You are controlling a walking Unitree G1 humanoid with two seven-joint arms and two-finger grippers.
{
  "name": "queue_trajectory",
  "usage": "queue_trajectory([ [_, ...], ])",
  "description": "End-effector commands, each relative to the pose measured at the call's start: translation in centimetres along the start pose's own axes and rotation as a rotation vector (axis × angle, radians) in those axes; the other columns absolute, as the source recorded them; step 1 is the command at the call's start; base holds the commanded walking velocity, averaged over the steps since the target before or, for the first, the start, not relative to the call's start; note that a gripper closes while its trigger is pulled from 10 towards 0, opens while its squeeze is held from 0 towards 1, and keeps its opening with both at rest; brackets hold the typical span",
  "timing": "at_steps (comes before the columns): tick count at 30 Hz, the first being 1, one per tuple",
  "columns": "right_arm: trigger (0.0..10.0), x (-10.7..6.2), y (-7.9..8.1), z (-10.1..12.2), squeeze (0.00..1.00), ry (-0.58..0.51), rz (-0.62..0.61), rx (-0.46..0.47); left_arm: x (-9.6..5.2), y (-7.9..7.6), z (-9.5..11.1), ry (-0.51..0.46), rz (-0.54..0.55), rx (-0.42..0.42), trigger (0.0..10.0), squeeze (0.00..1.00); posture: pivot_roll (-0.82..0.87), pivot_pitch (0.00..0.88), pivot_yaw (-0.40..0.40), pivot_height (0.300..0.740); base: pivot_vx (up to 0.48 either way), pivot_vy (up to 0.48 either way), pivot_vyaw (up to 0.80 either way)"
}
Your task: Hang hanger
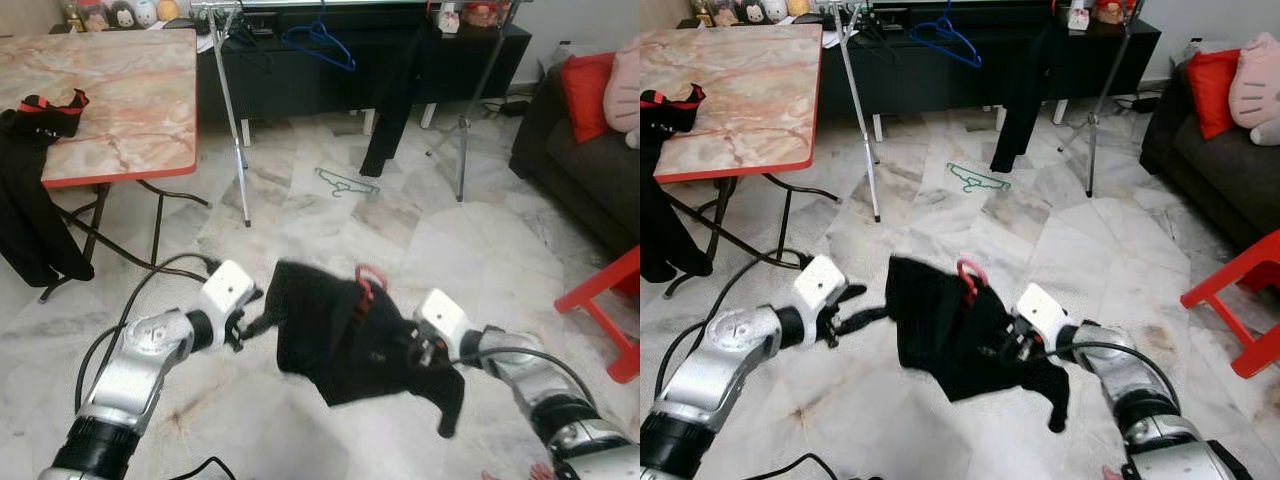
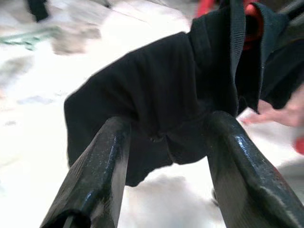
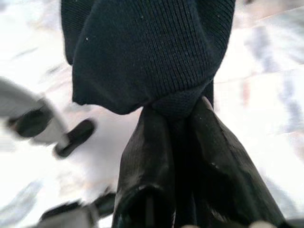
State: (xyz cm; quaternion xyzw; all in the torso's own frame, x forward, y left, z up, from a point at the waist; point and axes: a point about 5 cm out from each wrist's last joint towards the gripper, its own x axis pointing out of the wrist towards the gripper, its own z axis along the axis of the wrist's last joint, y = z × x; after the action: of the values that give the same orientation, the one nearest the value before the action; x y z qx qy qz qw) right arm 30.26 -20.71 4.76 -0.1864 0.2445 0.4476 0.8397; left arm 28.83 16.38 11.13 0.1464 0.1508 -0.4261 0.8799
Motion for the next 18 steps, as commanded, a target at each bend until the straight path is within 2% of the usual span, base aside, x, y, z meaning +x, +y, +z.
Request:
queue_trajectory([
  [1, 0.0, -0.5, -0.1, 0.9, 0.0, -0.055, 0.061, -0.039, -0.4, -0.8, 0.2, -0.002, -0.094, 0.017, 10.0, 0.0, -0.03, 0.061, -0.052, 0.74, 0.0, 0.0, 0.0],
  [2, 0.0, -0.9, -0.1, 0.8, 0.0, -0.052, 0.11, -0.039, -0.9, -1.1, -0.2, 0.013, -0.149, 0.004, 10.0, 0.0, -0.03, 0.059, -0.051, 0.74, 0.0, 0.0, 0.0],
  [7, 0.0, -1.7, 0.4, 0.4, 0.0, -0.018, 0.26, -0.035, -1.6, -1.6, -0.8, 0.021, -0.25, -0.035, 10.0, 0.0, -0.03, 0.053, -0.048, 0.74, 0.0, 0.0, 0.0],
  [18, 0.0, -1.6, 1.8, -0.1, 0.0, 0.041, 0.455, -0.044, -1.0, -2.3, 1.0, -0.062, -0.341, -0.024, 10.0, 0.0, -0.01, 0.042, -0.076, 0.74, 0.0, 0.0, 0.0],
])
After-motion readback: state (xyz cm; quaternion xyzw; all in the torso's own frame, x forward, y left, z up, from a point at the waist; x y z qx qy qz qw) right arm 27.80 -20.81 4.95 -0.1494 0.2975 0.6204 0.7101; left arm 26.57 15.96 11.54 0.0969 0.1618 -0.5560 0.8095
